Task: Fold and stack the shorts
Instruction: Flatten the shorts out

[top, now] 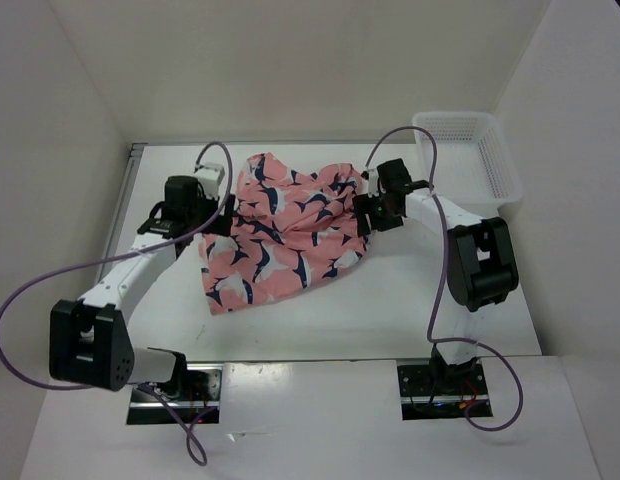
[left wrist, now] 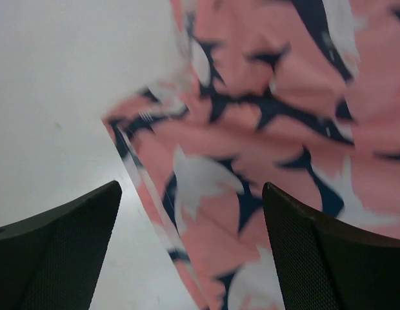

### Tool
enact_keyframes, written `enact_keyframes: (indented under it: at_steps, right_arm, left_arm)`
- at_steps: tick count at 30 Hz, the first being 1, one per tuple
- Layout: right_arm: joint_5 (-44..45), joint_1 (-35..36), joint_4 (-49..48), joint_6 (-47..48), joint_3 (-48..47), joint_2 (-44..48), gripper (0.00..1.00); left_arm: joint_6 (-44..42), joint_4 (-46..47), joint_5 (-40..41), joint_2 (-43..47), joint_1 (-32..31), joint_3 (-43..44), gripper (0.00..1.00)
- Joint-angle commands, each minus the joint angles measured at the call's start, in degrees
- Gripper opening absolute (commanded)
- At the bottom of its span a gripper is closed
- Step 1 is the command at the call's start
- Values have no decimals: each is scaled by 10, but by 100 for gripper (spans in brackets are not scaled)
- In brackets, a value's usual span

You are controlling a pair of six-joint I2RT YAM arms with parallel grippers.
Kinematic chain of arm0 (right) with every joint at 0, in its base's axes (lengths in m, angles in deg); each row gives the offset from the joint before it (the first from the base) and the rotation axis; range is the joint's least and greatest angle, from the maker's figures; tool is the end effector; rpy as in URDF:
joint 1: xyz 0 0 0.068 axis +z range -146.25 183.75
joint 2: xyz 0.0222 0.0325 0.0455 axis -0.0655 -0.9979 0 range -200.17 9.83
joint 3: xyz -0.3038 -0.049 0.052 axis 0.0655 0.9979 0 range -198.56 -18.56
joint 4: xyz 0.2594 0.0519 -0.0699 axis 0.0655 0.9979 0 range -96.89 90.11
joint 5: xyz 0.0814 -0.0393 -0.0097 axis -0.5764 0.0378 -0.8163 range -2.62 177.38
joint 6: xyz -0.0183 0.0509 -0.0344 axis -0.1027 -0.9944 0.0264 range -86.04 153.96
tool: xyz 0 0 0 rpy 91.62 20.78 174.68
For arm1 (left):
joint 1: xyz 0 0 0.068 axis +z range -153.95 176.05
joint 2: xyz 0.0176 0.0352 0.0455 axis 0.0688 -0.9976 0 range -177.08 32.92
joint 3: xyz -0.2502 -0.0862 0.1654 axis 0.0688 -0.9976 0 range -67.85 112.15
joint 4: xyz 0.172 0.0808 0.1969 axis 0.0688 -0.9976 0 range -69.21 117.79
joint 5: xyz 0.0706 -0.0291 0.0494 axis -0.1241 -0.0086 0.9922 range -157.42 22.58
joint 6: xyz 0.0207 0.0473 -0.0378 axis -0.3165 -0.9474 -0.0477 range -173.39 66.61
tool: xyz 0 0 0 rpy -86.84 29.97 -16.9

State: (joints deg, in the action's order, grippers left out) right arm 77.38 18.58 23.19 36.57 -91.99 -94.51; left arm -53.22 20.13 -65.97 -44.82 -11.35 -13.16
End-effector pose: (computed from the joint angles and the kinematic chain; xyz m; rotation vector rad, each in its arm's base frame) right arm 0.3913 0.1125 0.2198 -0.4594 2.6012 0.3023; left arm 0.3199 -0.0403 0.3021 0.1179 2.1038 -0.0526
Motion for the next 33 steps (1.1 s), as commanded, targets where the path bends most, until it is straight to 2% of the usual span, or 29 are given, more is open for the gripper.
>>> enact_keyframes:
  at_steps: [1, 5, 11, 17, 20, 21, 23, 24, 25, 26, 27, 28, 30, 32, 33]
  right_arm:
    - [-2, -4, 5, 4, -16, 35, 74]
    - [-19, -4, -1, -11, -4, 12, 71]
    - [-1, -4, -20, -23, -51, -37, 70]
    - [20, -4, -26, -23, -37, -51, 69]
    - [13, -4, -26, -29, -32, -57, 67]
    - [13, -4, -26, -29, -32, -57, 62]
    - [13, -4, -31, -35, -32, -68, 53]
    - [20, -4, -31, -35, -32, -68, 42]
    - [20, -4, -31, -35, -32, -68, 35]
    - [20, -4, -31, -35, -37, -74, 29]
    - [20, -4, -31, -35, -37, -74, 23]
    - [20, -4, -31, -35, -44, -74, 11]
    - [20, -4, -25, -35, -58, -74, 1]
    - [15, -4, -6, -27, -121, -74, 0]
    - [20, -4, 7, -27, -158, -74, 0]
  left_arm:
    - [-2, -244, -65, 93, -23, -35, 96]
    - [-2, -261, -28, 162, -54, -133, 96]
    - [-2, -227, -10, 145, -95, -180, 97]
    - [-2, -186, 20, 117, -145, -230, 97]
    - [-2, -175, 20, 105, -150, -245, 85]
    - [-2, -170, 20, 99, -150, -246, 80]
    - [-2, -164, 20, 89, -150, -253, 63]
    - [-2, -157, 14, 81, -150, -253, 54]
    - [-2, -151, 14, 81, -150, -260, 44]
    - [-2, -144, 14, 81, -150, -260, 21]
    - [-2, -129, 14, 81, -150, -267, 11]
    - [-2, -118, 14, 81, -150, -273, 1]
    - [-2, -79, 20, 81, -150, -273, 0]
    - [-2, -35, 49, 81, -137, -233, 0]
    - [-2, 29, 58, 76, -123, -206, 0]
